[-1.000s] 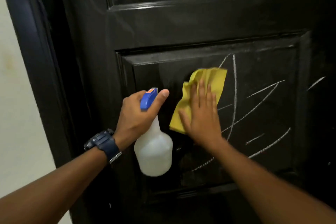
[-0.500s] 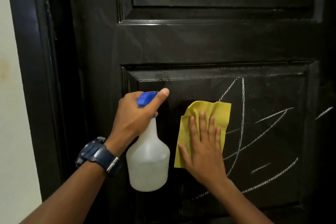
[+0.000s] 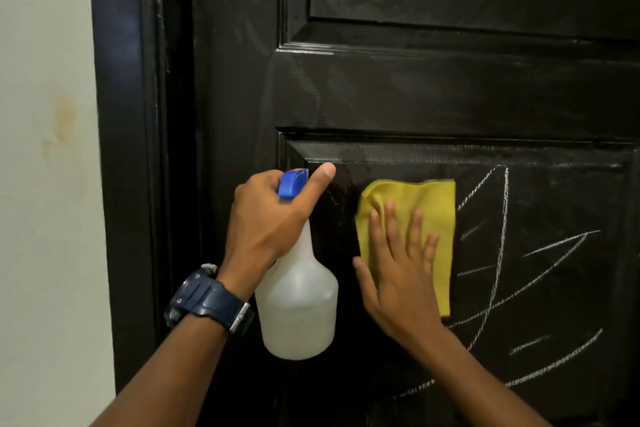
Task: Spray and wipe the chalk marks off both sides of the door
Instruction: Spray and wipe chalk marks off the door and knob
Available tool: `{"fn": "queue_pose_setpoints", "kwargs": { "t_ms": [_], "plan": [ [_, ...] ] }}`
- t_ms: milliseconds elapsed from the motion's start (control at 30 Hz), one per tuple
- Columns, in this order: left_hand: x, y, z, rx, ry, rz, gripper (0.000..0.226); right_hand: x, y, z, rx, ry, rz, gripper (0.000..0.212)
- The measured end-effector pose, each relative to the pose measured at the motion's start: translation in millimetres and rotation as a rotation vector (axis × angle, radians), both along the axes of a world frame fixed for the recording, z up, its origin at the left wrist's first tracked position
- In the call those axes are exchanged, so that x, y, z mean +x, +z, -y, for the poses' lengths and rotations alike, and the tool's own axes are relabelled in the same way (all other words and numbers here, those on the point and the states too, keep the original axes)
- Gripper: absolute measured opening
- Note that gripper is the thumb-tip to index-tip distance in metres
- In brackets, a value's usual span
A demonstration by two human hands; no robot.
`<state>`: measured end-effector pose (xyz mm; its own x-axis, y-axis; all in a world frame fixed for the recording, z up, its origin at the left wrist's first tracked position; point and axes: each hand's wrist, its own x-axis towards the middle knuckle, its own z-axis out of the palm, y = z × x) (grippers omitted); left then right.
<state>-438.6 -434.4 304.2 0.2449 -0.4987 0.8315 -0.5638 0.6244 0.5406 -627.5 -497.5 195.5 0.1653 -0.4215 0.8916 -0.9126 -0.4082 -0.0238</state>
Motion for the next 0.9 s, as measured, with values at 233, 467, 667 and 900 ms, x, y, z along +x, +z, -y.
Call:
{"fn": "queue_pose_setpoints", "kwargs": {
  "t_ms": [233,467,667,900],
  "plan": [
    [9.0,21.4,-11.1,-0.088,0.087,-0.019,0.072,64.7,102.9,23.9,-0.261,0.047,-0.428,0.057],
    [-11.7,25.0,-25.1,-0.047,0.081,0.048,0.074,-62.6,99.9,39.3,-0.274,-0.007,-0.382,0.055],
    [-57.0,25.8,-27.9,-0.054,-0.041,0.076,0.079,-192.9,76.9,45.5,-0.086,-0.155,0.516,0.065],
    [-94.1,24.8,-15.2,-0.065,-0.173,-0.013,0.067,-112.0,59.3,26.6,-0.076,-0.027,0.3,0.062]
  ]
}}
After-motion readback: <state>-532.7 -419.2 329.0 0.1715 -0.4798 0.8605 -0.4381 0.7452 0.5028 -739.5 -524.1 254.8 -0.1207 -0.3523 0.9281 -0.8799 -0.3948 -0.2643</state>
